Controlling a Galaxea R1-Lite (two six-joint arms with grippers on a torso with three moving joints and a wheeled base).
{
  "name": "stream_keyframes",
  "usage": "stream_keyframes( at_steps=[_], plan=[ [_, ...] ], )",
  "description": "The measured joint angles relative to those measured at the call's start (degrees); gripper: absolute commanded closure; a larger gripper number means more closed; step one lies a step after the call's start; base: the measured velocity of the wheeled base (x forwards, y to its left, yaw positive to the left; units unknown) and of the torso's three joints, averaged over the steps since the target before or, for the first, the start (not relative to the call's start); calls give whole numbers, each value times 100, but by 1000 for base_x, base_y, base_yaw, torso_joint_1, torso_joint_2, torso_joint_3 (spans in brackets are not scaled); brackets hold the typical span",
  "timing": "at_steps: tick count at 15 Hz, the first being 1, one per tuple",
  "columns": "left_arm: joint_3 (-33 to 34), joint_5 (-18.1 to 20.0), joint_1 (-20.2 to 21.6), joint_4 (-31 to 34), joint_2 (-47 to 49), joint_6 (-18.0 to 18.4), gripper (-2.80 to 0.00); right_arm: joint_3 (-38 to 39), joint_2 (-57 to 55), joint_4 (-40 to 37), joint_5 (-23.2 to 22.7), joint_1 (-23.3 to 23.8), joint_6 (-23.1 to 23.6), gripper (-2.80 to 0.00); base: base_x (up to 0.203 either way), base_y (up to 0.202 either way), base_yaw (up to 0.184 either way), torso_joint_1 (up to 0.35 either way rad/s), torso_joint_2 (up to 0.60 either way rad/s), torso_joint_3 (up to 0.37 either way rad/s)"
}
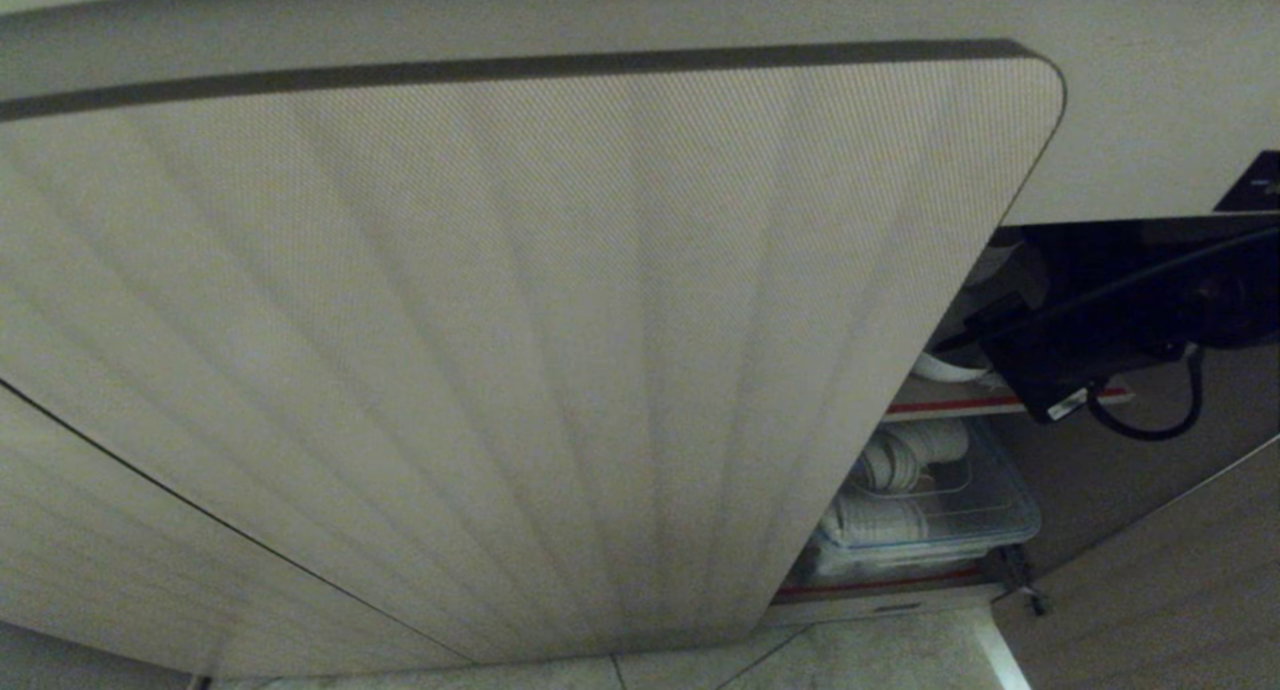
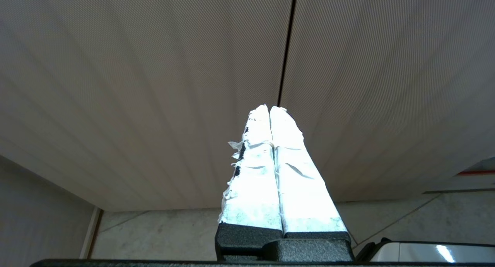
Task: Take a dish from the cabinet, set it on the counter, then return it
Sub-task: Put it back into the cabinet
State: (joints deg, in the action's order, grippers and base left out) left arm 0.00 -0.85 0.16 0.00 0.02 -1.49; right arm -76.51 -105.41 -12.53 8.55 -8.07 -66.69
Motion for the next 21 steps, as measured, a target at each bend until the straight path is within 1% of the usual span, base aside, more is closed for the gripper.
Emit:
stream_keyframes(
  at_steps=[21],
  plan=[
    [0,-1,0,0,0,2,0,-69,-14,5,2,0,-9,0,0,0,0,0,0,0]
  ],
)
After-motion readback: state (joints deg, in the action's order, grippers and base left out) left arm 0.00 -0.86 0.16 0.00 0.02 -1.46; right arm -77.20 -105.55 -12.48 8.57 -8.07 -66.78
